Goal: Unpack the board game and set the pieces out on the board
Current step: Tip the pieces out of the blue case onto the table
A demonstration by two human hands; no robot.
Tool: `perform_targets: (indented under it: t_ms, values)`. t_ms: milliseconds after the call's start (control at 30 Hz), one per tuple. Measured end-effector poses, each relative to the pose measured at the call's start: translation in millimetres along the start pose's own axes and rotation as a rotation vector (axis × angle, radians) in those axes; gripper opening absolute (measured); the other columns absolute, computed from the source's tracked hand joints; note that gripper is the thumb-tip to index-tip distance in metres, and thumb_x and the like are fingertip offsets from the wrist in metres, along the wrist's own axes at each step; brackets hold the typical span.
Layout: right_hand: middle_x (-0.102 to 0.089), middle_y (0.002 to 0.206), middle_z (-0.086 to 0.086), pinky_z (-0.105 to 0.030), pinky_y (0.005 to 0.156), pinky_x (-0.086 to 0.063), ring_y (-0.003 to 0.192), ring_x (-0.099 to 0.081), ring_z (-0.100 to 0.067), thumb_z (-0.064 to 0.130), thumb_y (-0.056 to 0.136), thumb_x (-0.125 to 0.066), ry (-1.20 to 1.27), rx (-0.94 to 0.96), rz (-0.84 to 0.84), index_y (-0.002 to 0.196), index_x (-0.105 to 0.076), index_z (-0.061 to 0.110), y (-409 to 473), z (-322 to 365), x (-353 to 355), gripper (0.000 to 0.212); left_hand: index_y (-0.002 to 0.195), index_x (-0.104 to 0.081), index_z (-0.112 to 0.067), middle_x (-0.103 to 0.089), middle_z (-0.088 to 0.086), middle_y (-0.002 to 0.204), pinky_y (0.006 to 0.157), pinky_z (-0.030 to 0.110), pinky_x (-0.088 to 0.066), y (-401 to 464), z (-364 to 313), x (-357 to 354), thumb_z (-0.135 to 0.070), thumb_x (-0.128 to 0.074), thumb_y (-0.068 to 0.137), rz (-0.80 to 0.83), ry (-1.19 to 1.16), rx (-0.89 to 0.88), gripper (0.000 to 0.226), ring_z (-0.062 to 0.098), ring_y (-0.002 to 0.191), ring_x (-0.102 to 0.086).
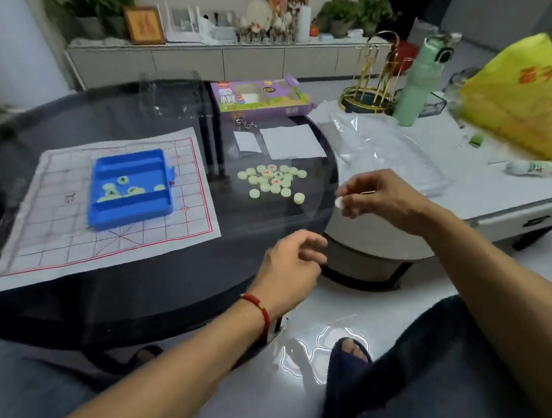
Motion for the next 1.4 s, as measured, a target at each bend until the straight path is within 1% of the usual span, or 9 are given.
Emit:
perform_targets:
  t_ms: [233, 400, 567, 700, 833, 933, 1067, 1233, 1400]
  values:
    - [-0.076, 0.083, -0.014, -0.039, 0.076, -0.064, 0.073, -0.07, -0.021, 0.008, 0.082, -0.081, -0.161, -0.036, -0.168, 0.09, -0.077, 0.006, 83, -1, -30, 0.009, 0.107, -0.068, -0.028, -0.071, -0.012, 0.099, 0.085, 0.026, -0.056, 8, -12, 140, -0.001, -0.057, 0.09, -0.225, 0.368, -0.103, 0.034, 0.004, 0.095, -0.065]
    - [-0.074, 0.073, -0.005, -0.021, 0.062, -0.055, 0.059, -0.065, -0.007, 0.011, 0.082, -0.082, -0.137, -0.034, -0.201, 0.097, -0.079, 0.008, 94, -9, -32, 0.015, 0.11, -0.068, -0.024, -0.069, -0.01, 0.102, 0.078, 0.002, -0.039, 2, 0, 206, 0.0, -0.056, 0.091, -0.351, 0.569, -0.071, 0.033, -0.004, 0.093, -0.061]
    - [-0.072, 0.072, -0.002, -0.03, 0.061, -0.056, 0.061, -0.064, -0.01, 0.031, 0.087, -0.079, -0.33, 0.058, -0.172, 0.09, -0.078, 0.019, 82, 8, -29, 0.012, 0.107, -0.07, -0.018, -0.069, -0.007, 0.105, 0.094, 0.026, -0.049, -8, 9, 231, 0.002, -0.054, 0.091, -0.513, 0.568, -0.098, 0.03, 0.011, 0.1, -0.063]
    - [-0.07, 0.079, 0.008, -0.028, 0.066, -0.053, 0.073, -0.065, -0.009, 0.049, 0.083, -0.078, -0.614, 0.197, -0.055, 0.091, -0.075, 0.027, 70, 34, -48, 0.024, 0.109, -0.07, -0.016, -0.069, -0.005, 0.106, 0.092, 0.028, -0.051, -10, 14, 230, 0.003, -0.055, 0.089, -0.59, 0.536, -0.131, 0.032, 0.012, 0.101, -0.063]
    - [-0.068, 0.081, 0.005, -0.028, 0.064, -0.048, 0.077, -0.065, -0.017, 0.028, 0.083, -0.079, -0.758, 0.253, -0.023, 0.088, -0.075, 0.019, 72, 36, -67, 0.012, 0.112, -0.068, -0.019, -0.068, -0.003, 0.11, 0.09, 0.032, -0.052, -10, 15, 221, 0.004, -0.056, 0.087, -0.579, 0.566, -0.196, 0.036, 0.015, 0.103, -0.062]
    - [-0.067, 0.079, 0.007, -0.02, 0.062, -0.044, 0.074, -0.062, -0.01, 0.018, 0.084, -0.076, -0.748, 0.268, -0.074, 0.087, -0.077, 0.019, 70, 39, -61, 0.003, 0.116, -0.066, -0.018, -0.067, 0.0, 0.114, 0.093, 0.037, -0.052, -9, 18, 219, 0.003, -0.056, 0.088, -0.581, 0.591, -0.199, 0.037, 0.017, 0.107, -0.06]
    - [-0.069, 0.08, 0.002, -0.025, 0.064, -0.047, 0.075, -0.062, -0.014, 0.016, 0.084, -0.076, -0.767, 0.204, -0.151, 0.092, -0.076, 0.014, 67, 31, -42, 0.009, 0.118, -0.066, -0.017, -0.066, 0.0, 0.115, 0.094, 0.038, -0.052, -8, 18, 220, 0.002, -0.056, 0.088, -0.588, 0.626, -0.206, 0.037, 0.018, 0.108, -0.058]
    - [-0.069, 0.086, 0.001, -0.027, 0.07, -0.05, 0.078, -0.064, -0.012, 0.02, 0.084, -0.08, -0.704, 0.136, -0.12, 0.099, -0.073, 0.015, 68, 24, -44, 0.017, 0.119, -0.065, -0.018, -0.066, 0.0, 0.115, 0.098, 0.04, -0.05, -10, 24, 234, -0.001, -0.058, 0.087, -0.637, 0.639, -0.105, 0.037, 0.019, 0.107, -0.056]
    - [-0.071, 0.087, 0.003, -0.027, 0.069, -0.051, 0.078, -0.065, -0.012, 0.019, 0.091, -0.072, -0.671, 0.297, -0.157, 0.1, -0.074, 0.016, 66, 75, -75, 0.01, 0.125, -0.061, -0.019, -0.062, 0.006, 0.116, 0.091, 0.04, -0.043, -19, 31, 262, -0.011, -0.058, 0.087, -0.756, 0.767, 0.07, 0.039, 0.028, 0.111, -0.048]
Point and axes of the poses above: each hand's wrist, its own y-axis towards the middle knuckle, its own x-axis out of the back of the hand, z = x × y, the point moved 6 cm from there along y, towards the middle knuckle
